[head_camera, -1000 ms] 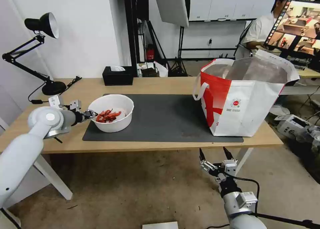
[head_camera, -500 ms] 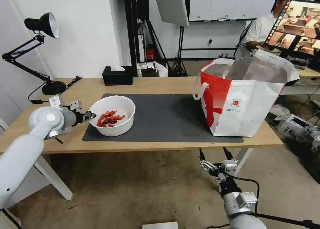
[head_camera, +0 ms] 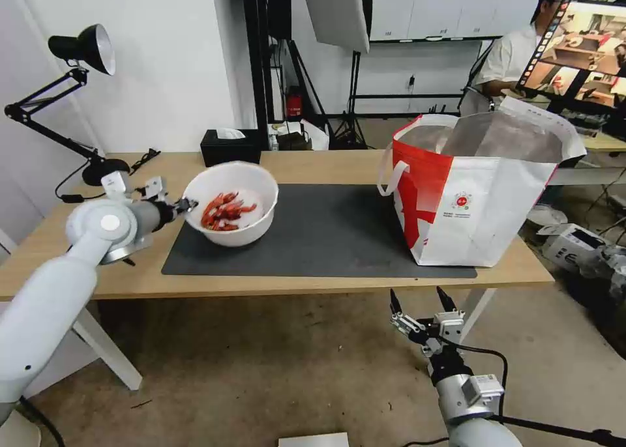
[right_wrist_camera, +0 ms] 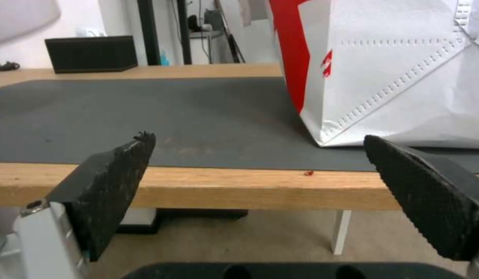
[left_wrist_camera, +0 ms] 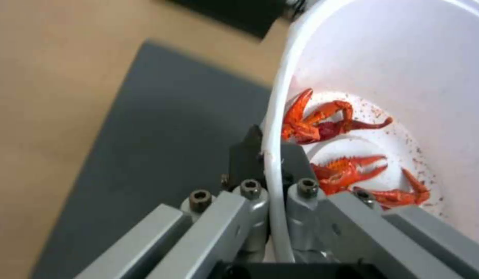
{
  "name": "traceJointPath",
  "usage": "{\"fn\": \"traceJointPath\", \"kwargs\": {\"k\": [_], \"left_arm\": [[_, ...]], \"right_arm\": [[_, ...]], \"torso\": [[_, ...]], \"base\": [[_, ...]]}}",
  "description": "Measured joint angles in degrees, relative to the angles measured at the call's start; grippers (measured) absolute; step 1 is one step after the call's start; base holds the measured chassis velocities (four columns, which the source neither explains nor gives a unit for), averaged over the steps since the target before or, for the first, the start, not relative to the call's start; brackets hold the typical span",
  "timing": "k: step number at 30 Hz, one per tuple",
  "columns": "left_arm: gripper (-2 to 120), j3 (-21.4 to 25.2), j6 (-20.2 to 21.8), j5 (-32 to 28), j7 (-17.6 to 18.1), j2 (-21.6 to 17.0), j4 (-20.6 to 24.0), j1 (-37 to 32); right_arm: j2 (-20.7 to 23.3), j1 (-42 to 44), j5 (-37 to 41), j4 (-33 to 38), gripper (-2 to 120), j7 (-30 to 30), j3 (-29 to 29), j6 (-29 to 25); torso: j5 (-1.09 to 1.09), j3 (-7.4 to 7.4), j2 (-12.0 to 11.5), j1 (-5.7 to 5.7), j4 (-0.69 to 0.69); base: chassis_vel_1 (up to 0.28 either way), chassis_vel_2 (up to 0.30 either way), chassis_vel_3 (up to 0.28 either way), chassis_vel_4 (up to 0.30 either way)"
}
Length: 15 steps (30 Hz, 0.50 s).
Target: Pick up the trash from the table and place it into the takeout bag.
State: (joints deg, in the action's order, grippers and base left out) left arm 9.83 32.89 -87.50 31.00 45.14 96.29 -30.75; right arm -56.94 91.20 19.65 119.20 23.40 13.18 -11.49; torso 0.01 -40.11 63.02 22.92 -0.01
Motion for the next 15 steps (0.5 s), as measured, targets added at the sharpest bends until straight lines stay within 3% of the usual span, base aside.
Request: {"fn": "traceJointPath", "kwargs": {"k": [7,15], "left_arm": [[0,-3.8,-7.8,4.0,-0.4,2.4,0.7,4.4],[0,-6.8,-8.4,4.1,0.5,4.3,-0.4,9.8]], "right_arm": [[0.0,0.0,0.0,0.0,100,0.0,0.0,0.0],[0.0,0.0,0.0,0.0,100,0.0,0.0,0.0]], "torso": [[-0.01,0.0,0.0,0.0,0.0],[-0.01,0.0,0.0,0.0,0.02]], "base": [[0.0,0.0,0.0,0.0],[0.0,0.0,0.0,0.0]]}}
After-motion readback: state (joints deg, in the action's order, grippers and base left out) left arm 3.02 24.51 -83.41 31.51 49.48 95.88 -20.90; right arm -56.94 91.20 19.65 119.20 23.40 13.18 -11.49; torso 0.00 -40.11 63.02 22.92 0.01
